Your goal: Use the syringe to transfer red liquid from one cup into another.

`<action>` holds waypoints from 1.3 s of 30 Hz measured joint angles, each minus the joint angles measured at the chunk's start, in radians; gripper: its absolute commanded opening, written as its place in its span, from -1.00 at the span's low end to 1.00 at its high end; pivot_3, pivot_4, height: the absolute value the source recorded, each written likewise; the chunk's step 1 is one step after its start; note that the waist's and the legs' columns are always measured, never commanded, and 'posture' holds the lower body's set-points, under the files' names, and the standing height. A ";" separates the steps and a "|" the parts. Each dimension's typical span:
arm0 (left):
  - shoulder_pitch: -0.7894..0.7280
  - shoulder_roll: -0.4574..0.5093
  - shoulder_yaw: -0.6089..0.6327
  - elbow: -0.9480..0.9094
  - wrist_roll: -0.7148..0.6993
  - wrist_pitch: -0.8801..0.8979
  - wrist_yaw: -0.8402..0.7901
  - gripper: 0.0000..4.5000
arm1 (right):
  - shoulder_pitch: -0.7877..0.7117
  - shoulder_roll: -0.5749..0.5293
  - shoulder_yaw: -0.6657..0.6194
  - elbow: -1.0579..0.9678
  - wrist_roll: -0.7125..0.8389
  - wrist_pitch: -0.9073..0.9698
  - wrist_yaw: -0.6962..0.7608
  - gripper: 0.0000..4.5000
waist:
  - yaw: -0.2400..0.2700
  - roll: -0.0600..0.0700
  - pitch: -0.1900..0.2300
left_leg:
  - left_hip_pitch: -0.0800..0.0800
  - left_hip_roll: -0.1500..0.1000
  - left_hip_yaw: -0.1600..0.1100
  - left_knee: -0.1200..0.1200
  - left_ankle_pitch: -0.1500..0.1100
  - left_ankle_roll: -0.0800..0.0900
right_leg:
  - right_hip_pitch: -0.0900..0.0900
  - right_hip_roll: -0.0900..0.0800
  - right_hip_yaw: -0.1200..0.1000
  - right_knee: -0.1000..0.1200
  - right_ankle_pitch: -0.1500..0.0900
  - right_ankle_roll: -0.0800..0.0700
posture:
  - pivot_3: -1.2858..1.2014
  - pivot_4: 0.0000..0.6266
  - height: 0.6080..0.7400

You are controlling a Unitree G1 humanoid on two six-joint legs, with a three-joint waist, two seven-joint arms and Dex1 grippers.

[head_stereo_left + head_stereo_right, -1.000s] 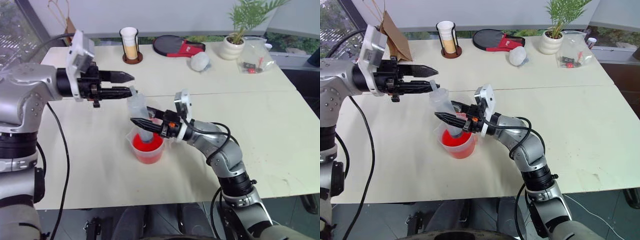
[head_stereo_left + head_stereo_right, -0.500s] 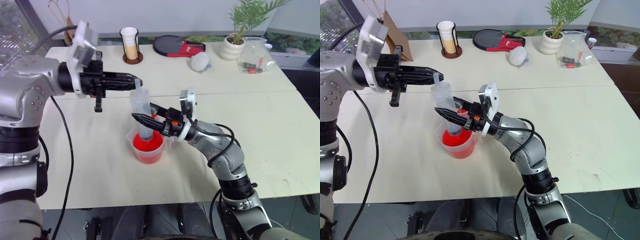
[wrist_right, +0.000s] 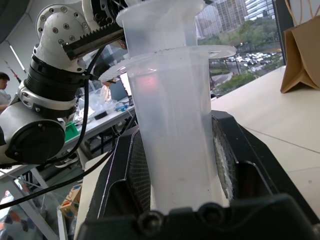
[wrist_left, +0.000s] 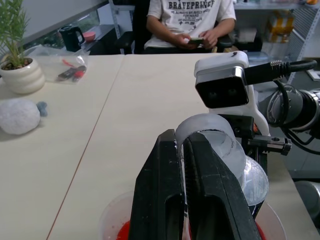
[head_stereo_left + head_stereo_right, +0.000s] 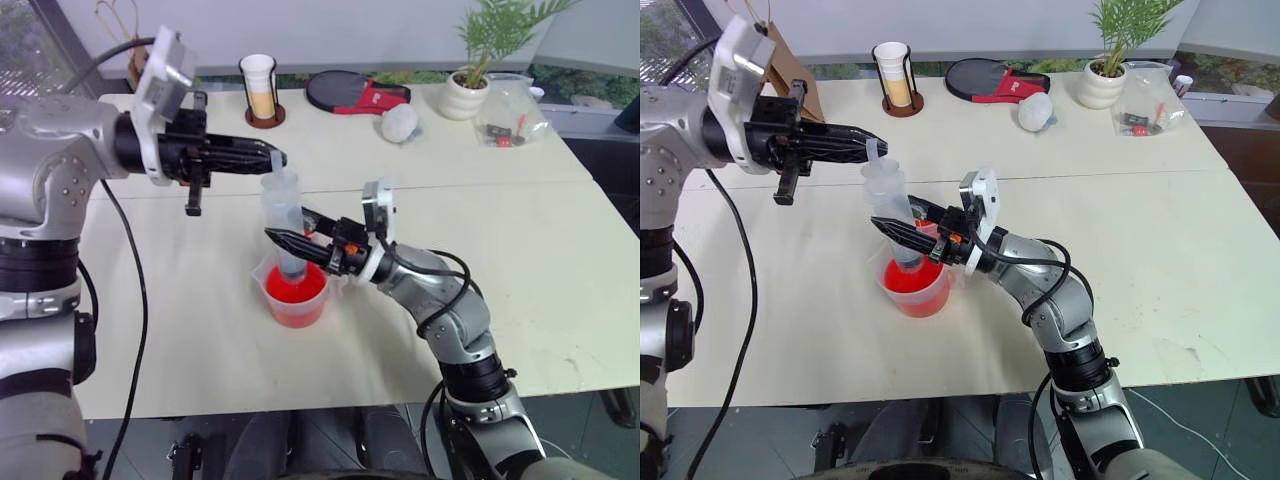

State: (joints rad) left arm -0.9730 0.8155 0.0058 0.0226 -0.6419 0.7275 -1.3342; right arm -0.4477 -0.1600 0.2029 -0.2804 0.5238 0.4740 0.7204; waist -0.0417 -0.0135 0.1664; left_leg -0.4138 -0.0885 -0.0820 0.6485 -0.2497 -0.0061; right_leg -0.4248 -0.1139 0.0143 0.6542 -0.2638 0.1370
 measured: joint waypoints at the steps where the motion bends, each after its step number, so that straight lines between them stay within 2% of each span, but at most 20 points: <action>1: -0.006 0.001 0.001 0.009 0.000 0.000 0.000 -0.32 | 0.002 -0.001 0.000 0.000 0.000 0.000 0.000 -0.38 | 0.000 0.000 0.000 | 0.000 0.000 0.000 0.000 0.000 0.000 | 0.000 0.000 0.000 0.000 0.000 0.000 | 0.03 -0.52 0.99; 6: -0.016 0.001 0.010 0.031 0.003 -0.002 0.012 0.81 | 0.001 -0.002 0.011 -0.006 0.003 0.001 0.002 -0.38 | -0.001 0.000 0.000 | 0.000 0.000 0.000 0.000 0.000 0.000 | 0.000 0.000 0.000 0.000 0.000 0.000 | 0.03 -0.52 0.99; 10: 0.004 0.036 0.028 0.020 -0.001 -0.002 0.011 0.81 | -0.039 0.002 -0.022 -0.007 0.046 0.059 -0.034 -0.38 | -0.001 0.000 0.000 | 0.000 0.000 0.000 0.000 0.000 0.000 | 0.000 0.000 0.000 0.000 0.000 0.000 | 0.03 -0.52 0.99; 15: 0.114 0.107 0.103 0.014 -0.029 0.032 -0.004 0.81 | -0.107 -0.004 -0.146 -0.094 0.172 0.159 -0.115 -0.38 | -0.002 0.000 0.000 | 0.000 0.001 0.000 -0.001 0.000 0.000 | -0.001 0.001 0.000 0.000 0.000 0.000 | 0.03 -0.52 0.99; 21: 0.186 0.116 0.211 0.055 -0.068 0.073 0.056 0.81 | -0.121 -0.005 -0.219 -0.121 0.309 0.240 -0.179 -0.38 | 0.003 0.000 0.000 | 0.000 0.000 0.000 0.000 0.000 0.001 | 0.000 0.000 0.000 0.000 0.000 0.000 | 0.03 -0.52 0.99; 25: 0.218 0.110 0.218 0.050 -0.079 0.076 0.089 0.81 | -0.145 -0.012 -0.268 -0.100 0.375 0.273 -0.217 -0.38 | 0.004 0.000 0.000 | 0.000 0.000 0.000 0.000 0.000 0.000 | 0.000 0.000 0.001 0.000 0.000 0.000 | 0.03 -0.52 0.99; 29: 0.229 0.092 0.218 0.046 -0.079 0.064 0.119 0.81 | -0.273 -0.013 -0.331 -0.024 0.451 0.280 -0.242 -0.38 | 0.000 0.000 0.000 | 0.000 0.001 0.000 -0.001 0.000 0.000 | 0.000 0.000 0.001 0.000 0.000 0.000 | 0.03 -0.52 0.99; 33: 0.243 0.065 0.209 0.049 -0.060 0.027 0.138 0.81 | -0.424 -0.030 -0.325 0.192 0.356 0.160 -0.147 -0.38 | -0.003 0.000 0.000 | 0.000 0.001 0.000 -0.001 0.000 0.000 | 0.000 0.000 0.001 0.000 0.000 0.000 | 0.03 -0.52 0.99; 39: 0.226 0.049 0.206 0.100 -0.034 -0.016 0.146 0.81 | -0.459 -0.009 -0.236 0.524 0.171 -0.021 0.031 -0.38 | -0.003 0.000 0.000 | 0.000 0.000 0.001 -0.001 0.000 0.000 | 0.000 0.000 0.001 0.000 0.000 0.000 | 0.03 -0.52 0.99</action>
State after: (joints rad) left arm -0.7466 0.8649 0.2115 0.1226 -0.6756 0.7115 -1.1881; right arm -0.9066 -0.1693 -0.0335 0.2431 0.6952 0.4531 0.7517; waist -0.0448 -0.0133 0.1664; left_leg -0.4135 -0.0881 -0.0813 0.6475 -0.2495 -0.0063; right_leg -0.4253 -0.1137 0.0150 0.6542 -0.2639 0.1369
